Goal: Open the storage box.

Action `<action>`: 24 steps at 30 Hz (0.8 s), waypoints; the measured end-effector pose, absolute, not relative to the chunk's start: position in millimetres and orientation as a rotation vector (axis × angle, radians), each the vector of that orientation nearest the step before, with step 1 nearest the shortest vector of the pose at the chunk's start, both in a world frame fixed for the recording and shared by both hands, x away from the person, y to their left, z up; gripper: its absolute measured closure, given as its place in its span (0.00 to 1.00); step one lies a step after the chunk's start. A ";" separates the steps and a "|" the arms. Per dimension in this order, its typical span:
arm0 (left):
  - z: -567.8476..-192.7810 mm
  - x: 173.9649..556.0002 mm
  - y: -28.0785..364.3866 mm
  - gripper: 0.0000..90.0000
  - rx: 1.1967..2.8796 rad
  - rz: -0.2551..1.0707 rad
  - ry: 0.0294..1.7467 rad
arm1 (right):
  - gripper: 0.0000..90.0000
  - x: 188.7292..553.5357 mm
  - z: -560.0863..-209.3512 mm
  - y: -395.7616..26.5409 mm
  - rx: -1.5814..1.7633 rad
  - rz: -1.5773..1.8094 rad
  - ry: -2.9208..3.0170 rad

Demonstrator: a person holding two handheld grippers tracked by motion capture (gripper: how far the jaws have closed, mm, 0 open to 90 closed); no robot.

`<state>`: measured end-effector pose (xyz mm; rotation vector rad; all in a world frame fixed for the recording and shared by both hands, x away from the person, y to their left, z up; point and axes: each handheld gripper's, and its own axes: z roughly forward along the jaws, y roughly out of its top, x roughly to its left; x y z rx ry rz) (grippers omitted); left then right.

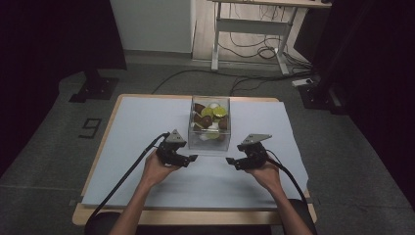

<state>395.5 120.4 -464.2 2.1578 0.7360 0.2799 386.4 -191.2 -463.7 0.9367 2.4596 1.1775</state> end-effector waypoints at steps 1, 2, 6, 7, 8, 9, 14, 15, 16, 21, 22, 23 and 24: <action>-463.5 396.3 119.6 0.29 2.160 0.280 0.732 | 0.32 387.4 -463.4 -189.8 0.938 1.181 2.459; -462.9 397.2 118.3 0.29 2.159 0.279 0.730 | 0.33 388.2 -463.2 -188.8 0.937 1.181 2.458; -460.5 401.1 113.8 0.31 2.154 0.278 0.723 | 0.38 392.1 -461.8 -183.4 0.947 1.189 2.450; -460.2 401.5 112.6 0.32 2.154 0.283 0.723 | 0.39 393.6 -461.4 -182.2 0.960 1.191 2.447; -459.7 402.2 110.9 0.32 2.155 0.289 0.720 | 0.39 394.4 -461.2 -181.4 0.960 1.185 2.443; -459.4 402.8 109.6 0.33 2.154 0.290 0.719 | 0.41 395.3 -460.8 -179.8 0.962 1.181 2.439; -459.3 407.2 105.0 0.38 2.141 0.290 0.722 | 0.48 398.5 -458.7 -173.7 0.948 1.184 2.434; -459.6 408.0 104.3 0.40 2.143 0.294 0.724 | 0.50 399.4 -458.6 -172.1 0.948 1.191 2.435; -459.8 409.2 103.1 0.41 2.148 0.296 0.725 | 0.50 400.0 -458.6 -171.2 0.955 1.192 2.438; -459.4 414.8 98.9 0.45 2.153 0.311 0.732 | 0.54 403.5 -458.8 -163.0 0.946 1.174 2.434; -459.5 416.0 98.5 0.46 2.149 0.312 0.736 | 0.55 404.4 -458.6 -161.7 0.951 1.174 2.428; -459.6 417.1 98.3 0.47 2.141 0.310 0.744 | 0.58 405.1 -458.2 -160.7 0.954 1.176 2.423; -459.7 418.3 98.6 0.48 2.135 0.311 0.749 | 0.59 405.8 -457.8 -160.3 0.957 1.192 2.416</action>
